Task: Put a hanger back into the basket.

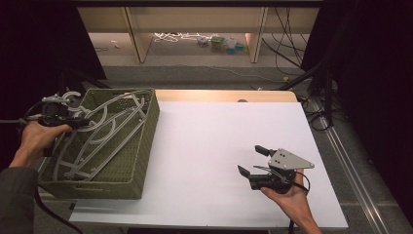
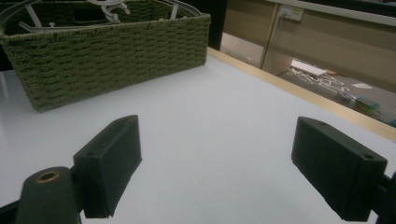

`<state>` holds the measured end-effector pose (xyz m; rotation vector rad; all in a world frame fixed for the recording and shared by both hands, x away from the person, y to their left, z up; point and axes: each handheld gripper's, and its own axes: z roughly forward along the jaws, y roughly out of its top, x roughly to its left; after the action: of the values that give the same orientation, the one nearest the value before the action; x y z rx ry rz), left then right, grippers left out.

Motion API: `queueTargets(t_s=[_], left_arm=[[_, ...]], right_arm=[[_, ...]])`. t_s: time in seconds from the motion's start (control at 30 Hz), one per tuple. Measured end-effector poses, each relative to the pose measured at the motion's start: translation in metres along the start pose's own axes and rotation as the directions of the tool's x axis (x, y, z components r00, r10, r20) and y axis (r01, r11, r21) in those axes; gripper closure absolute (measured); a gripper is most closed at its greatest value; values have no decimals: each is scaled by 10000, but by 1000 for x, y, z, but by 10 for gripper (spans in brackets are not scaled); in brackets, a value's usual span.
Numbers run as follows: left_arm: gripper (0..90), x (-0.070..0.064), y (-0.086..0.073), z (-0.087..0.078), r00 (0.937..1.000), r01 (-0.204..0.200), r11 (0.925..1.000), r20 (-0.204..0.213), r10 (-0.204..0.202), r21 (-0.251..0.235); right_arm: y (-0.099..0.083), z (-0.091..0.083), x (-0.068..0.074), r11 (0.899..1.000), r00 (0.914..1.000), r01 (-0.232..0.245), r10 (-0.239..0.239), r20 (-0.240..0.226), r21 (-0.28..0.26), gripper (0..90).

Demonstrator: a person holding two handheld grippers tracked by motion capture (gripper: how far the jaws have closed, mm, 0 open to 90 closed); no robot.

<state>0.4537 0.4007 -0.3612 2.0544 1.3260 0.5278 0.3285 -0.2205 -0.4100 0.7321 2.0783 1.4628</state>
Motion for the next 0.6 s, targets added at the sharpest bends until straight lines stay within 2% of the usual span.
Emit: queueTargets(t_s=[0.07,0.2,0.23,0.3,0.4,0.47,0.6], left_arm=[[813,-1,1,2,9999,-102,9999,47,101,123],[813,1,0,8,9998,120,9994,123,-124,320],[812,1,-1,10,9994,343,9991,88,-345,248],[812,2,-1,11,9997,258,9990,21,-259,364],[812,0,-2,17,9991,412,9985,-154,-406,353],[812,0,-2,23,9996,278,9976,-90,-273,638],[811,-4,-3,28,9999,159,9970,-41,-156,758]], right_arm=[[1,-1,0,9998,10000,-14,13,33,176,166],[1,-2,0,9998,10000,-20,20,-12,221,166],[1,-2,0,9998,10000,7,-7,5,215,166],[1,-2,0,9997,10000,-6,5,35,250,166],[1,-2,-1,9998,10000,-22,22,0,218,166],[0,-1,-1,9999,10000,-4,5,-69,140,166],[1,-2,-1,9998,10000,-37,37,-18,200,166]])
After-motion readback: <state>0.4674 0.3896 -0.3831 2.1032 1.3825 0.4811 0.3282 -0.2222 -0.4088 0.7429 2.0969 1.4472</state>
